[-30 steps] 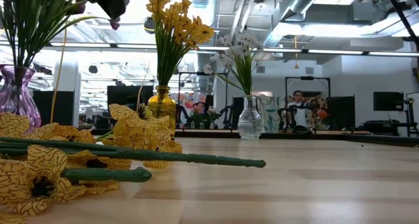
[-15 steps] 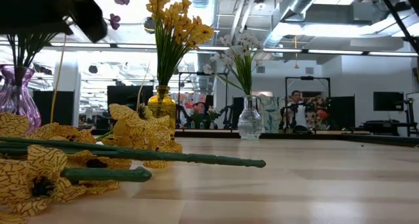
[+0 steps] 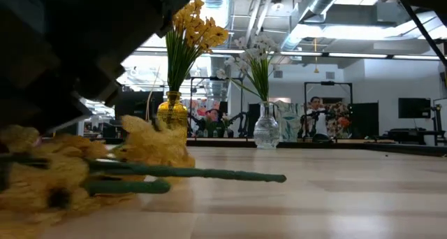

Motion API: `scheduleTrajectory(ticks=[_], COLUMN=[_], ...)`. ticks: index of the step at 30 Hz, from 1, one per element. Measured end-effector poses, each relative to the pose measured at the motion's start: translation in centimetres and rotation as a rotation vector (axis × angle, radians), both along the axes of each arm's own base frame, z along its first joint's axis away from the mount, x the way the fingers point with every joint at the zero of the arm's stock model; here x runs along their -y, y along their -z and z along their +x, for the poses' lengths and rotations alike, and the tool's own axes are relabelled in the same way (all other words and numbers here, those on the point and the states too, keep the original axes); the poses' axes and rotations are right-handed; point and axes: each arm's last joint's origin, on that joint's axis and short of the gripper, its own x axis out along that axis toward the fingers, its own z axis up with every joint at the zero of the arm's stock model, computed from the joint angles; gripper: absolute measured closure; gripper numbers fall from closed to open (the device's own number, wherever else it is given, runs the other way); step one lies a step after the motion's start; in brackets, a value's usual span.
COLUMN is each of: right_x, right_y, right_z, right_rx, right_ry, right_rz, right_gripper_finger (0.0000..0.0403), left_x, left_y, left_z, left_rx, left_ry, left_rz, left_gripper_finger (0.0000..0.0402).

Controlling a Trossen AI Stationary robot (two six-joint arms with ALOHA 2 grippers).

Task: Sort flowers into vase by color
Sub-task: Put the white flowers into the transparent vase

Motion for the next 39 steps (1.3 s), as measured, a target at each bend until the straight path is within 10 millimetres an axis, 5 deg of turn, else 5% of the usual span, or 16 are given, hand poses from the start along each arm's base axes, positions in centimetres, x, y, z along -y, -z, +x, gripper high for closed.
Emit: scheduleTrajectory(ticks=[6,18,39], right_x=[0.0,0.0,0.5], right_y=[0.1,0.0,-7.5], right_z=[-0.1,-0.1,-0.5], right_rx=[-0.012,-0.020,0.083], right_ry=[0.000,-0.003,-0.029], right_rz=[-0.007,0.012,0.009], right_gripper_finger=[0.0212,0.0329,0.0348], left_x=[0.0,0.0,0.0], left_y=[0.0,0.0,0.0], left_z=[0.0,0.0,0.0], left_rx=[-0.001,-0.001,-0.003], left_ry=[0.000,0.000,0.001], left_rz=[-0.001,0.000,0.001], left_gripper_finger=[0.0233,0.0233,0.0233])
